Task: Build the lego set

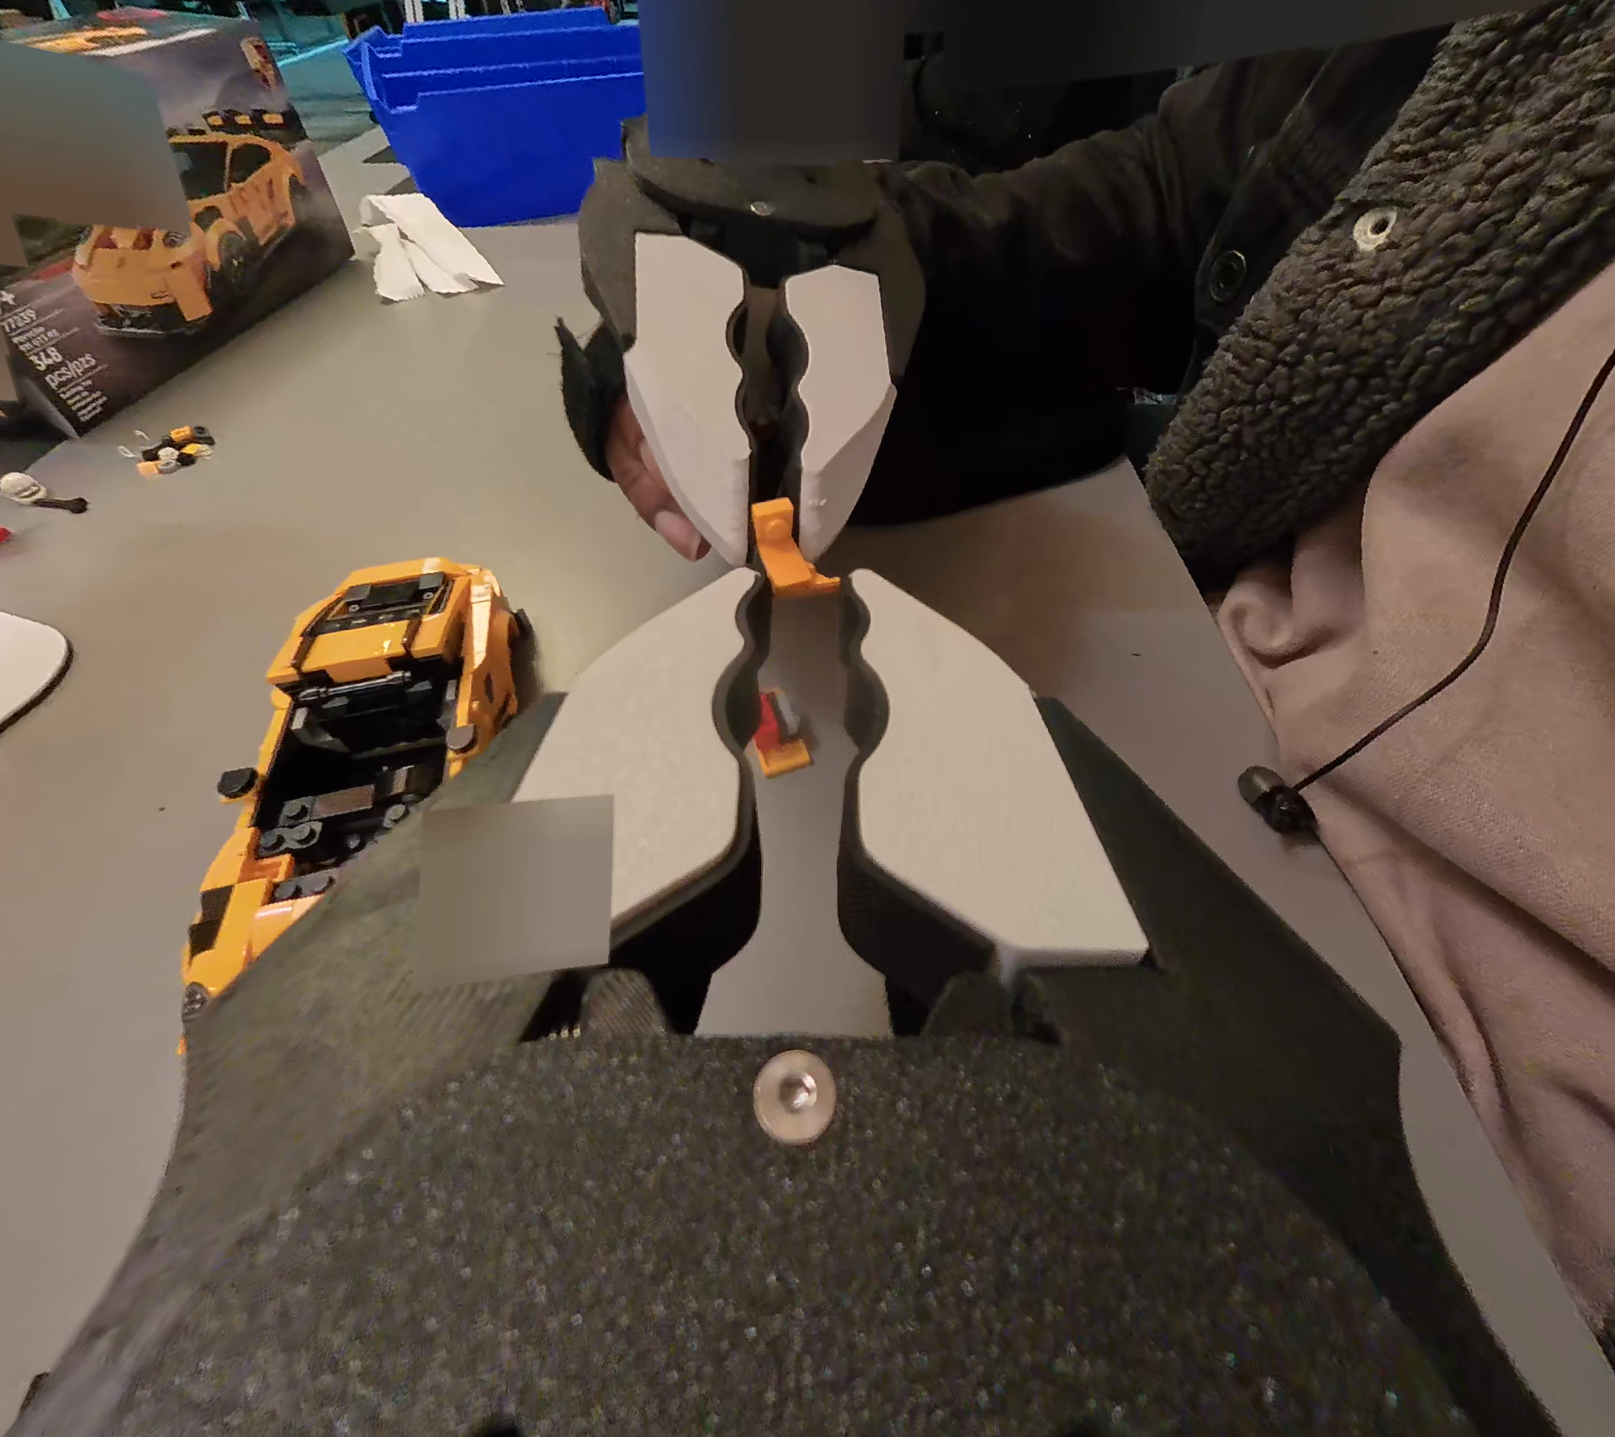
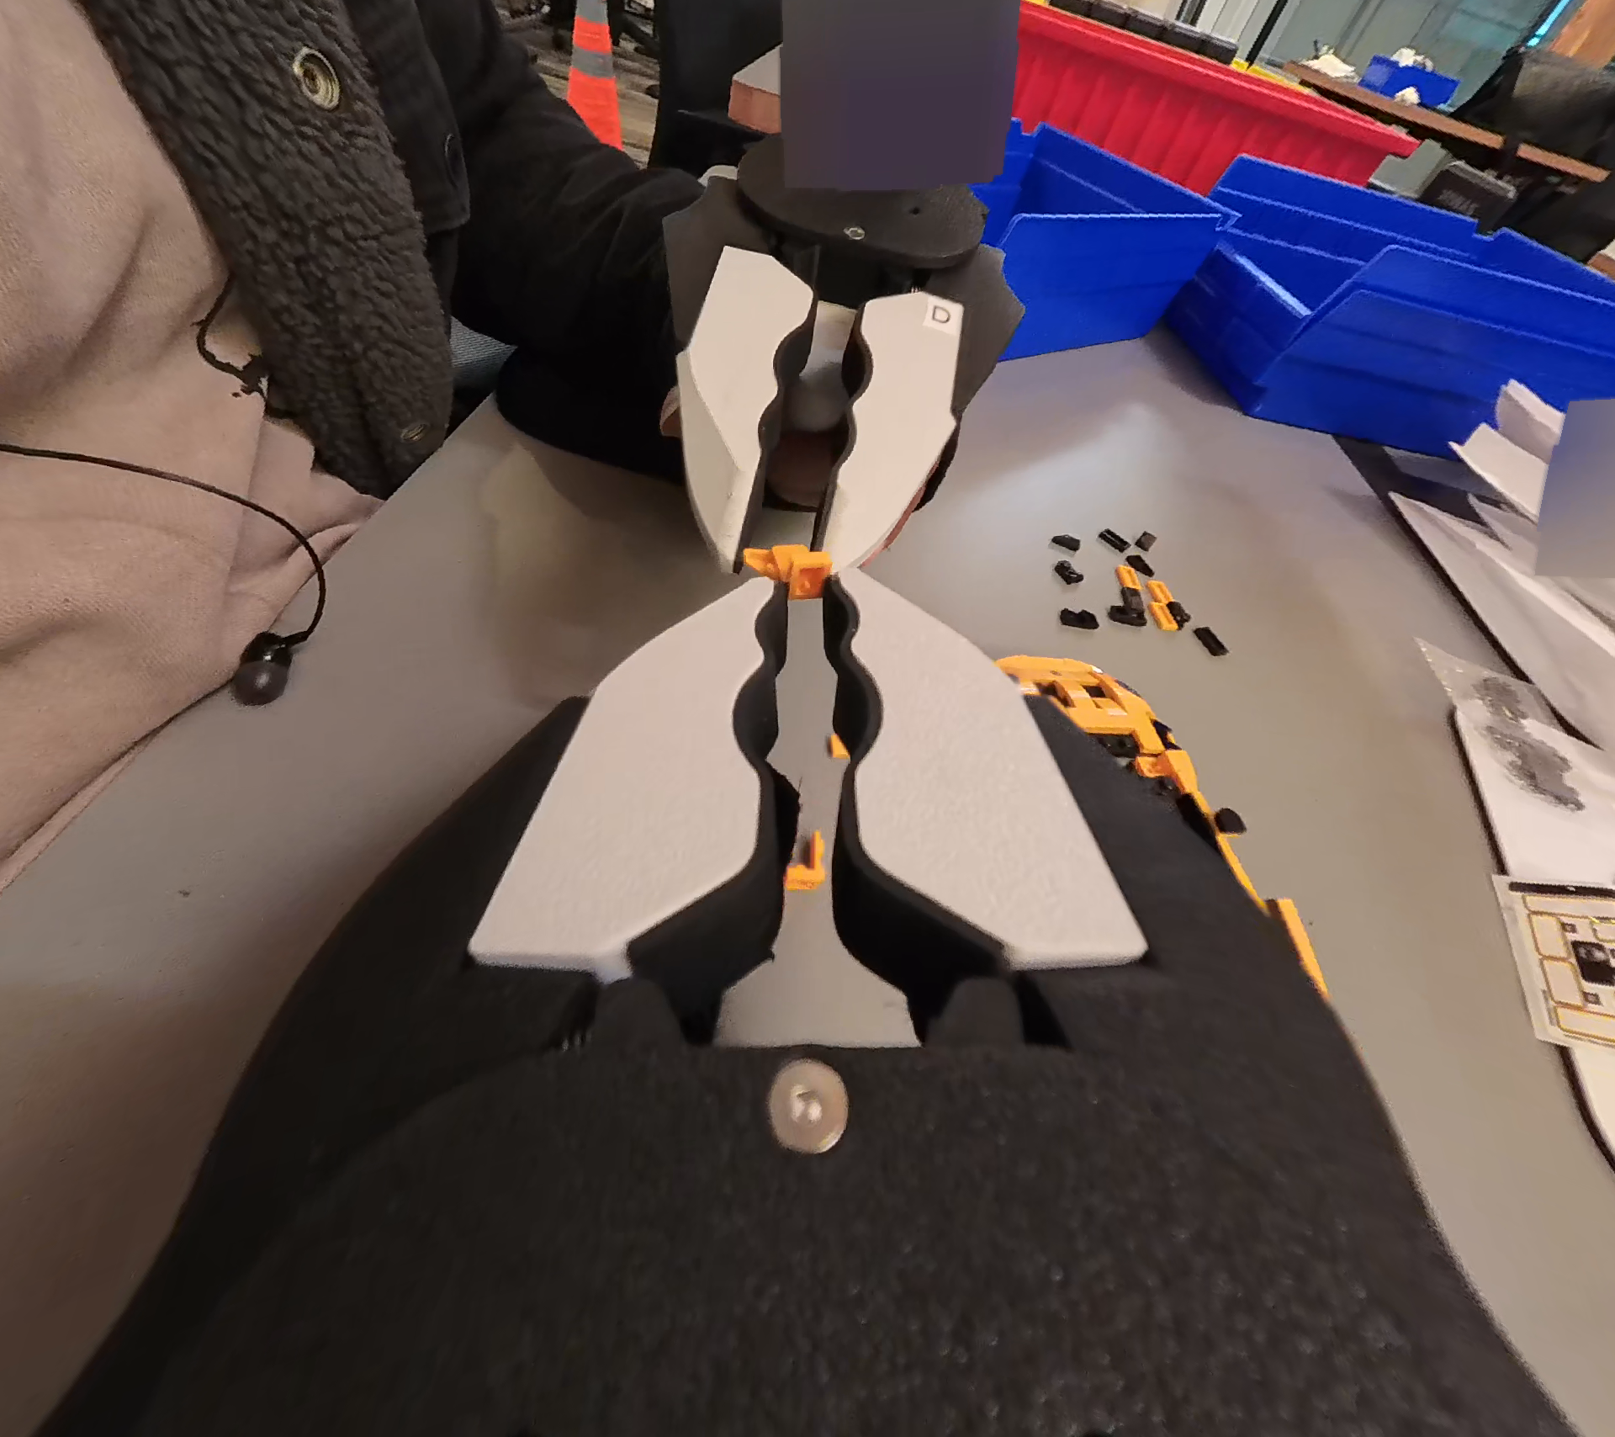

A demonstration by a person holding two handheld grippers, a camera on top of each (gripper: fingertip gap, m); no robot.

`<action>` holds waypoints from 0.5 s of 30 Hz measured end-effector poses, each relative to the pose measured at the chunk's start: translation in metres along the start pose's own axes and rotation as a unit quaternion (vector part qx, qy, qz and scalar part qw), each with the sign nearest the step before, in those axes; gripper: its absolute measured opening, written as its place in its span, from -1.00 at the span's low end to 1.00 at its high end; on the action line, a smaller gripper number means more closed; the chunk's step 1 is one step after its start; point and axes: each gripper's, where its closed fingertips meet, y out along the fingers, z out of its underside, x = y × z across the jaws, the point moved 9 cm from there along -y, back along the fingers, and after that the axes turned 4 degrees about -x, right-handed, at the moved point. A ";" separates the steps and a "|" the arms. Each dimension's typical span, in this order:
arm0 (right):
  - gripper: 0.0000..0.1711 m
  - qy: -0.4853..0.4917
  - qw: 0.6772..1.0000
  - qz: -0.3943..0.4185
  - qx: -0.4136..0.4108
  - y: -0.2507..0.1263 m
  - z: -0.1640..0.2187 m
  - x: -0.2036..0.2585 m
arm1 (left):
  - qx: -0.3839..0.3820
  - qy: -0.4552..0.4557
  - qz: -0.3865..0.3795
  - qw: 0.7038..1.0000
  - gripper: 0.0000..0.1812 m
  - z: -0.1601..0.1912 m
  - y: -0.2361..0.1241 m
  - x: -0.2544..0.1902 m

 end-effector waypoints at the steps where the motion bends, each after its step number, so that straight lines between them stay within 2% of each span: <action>1: -0.91 -0.001 1.000 0.003 -0.001 0.000 0.000 0.000 | -0.001 0.000 -0.001 1.000 -0.84 0.000 0.000 0.000; 15: -0.91 -0.007 0.999 0.037 -0.014 0.002 -0.002 -0.002 | -0.015 0.006 -0.024 1.000 -0.84 -0.003 -0.004 0.003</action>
